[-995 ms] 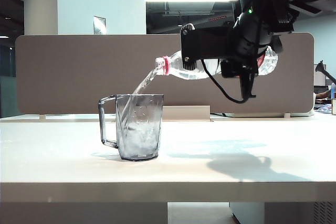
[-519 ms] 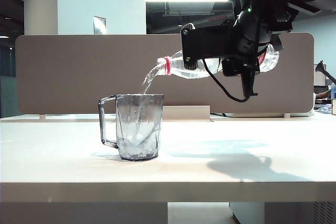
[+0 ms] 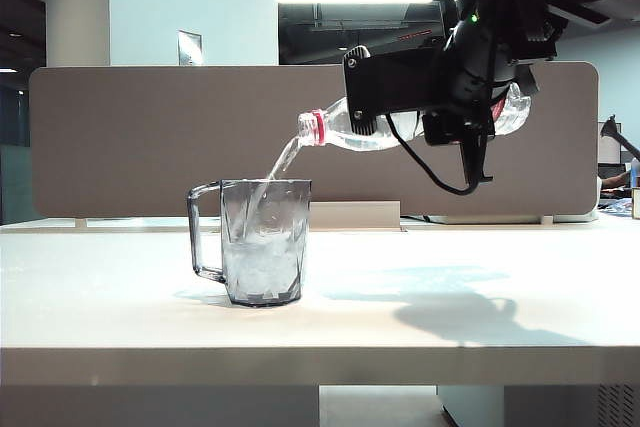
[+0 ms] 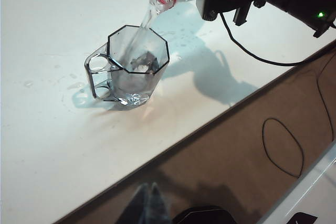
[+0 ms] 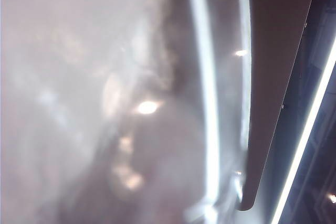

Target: Pick up the mineral water bottle on the table and pour water into the mug until it's full.

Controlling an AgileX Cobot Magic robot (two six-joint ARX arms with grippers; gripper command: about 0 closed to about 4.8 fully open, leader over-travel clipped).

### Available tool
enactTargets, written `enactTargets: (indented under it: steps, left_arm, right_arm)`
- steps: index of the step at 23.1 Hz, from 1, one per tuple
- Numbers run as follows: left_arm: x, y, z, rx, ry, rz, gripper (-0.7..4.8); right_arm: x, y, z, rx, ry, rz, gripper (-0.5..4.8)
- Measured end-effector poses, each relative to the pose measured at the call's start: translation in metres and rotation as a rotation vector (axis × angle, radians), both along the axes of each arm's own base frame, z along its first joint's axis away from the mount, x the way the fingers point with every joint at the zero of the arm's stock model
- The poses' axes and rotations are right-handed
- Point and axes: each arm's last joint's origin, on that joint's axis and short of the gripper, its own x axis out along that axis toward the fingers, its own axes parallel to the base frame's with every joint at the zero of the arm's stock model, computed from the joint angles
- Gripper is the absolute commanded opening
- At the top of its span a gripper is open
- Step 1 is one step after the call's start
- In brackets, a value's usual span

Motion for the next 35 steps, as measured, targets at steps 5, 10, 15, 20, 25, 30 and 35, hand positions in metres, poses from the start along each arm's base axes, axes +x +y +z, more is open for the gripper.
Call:
enactTargets:
  steps: [5, 10, 15, 20, 25, 30, 35]
  left_arm:
    - [0.0000, 0.0000, 0.0000, 0.000, 0.000, 0.000, -0.05]
    - [0.0000, 0.0000, 0.0000, 0.000, 0.000, 0.000, -0.05]
    - [0.0000, 0.0000, 0.0000, 0.000, 0.000, 0.000, -0.05]
    - [0.0000, 0.0000, 0.0000, 0.000, 0.000, 0.000, -0.05]
    - [0.0000, 0.0000, 0.0000, 0.000, 0.000, 0.000, -0.05]
    - [-0.0001, 0.0000, 0.0000, 0.000, 0.000, 0.000, -0.05]
    - [-0.0001, 0.0000, 0.0000, 0.000, 0.000, 0.000, -0.05]
  right_arm:
    - [0.0001, 0.0001, 0.0014, -0.018, -0.008, 0.004, 1.22]
    - [0.0010, 0.0007, 0.0050, -0.017, -0.029, 0.005, 1.22]
    - [0.0011, 0.0007, 0.0054, -0.023, -0.034, 0.006, 1.22]
    - [0.0013, 0.0009, 0.0072, -0.014, -0.049, 0.006, 1.22]
    - [0.0010, 0.0015, 0.0075, -0.012, -0.051, 0.008, 1.22]
    - [0.0006, 0.0021, 0.0075, -0.012, -0.052, 0.010, 1.22]
    - [0.0006, 0.0021, 0.0076, -0.011, -0.052, 0.010, 1.22]
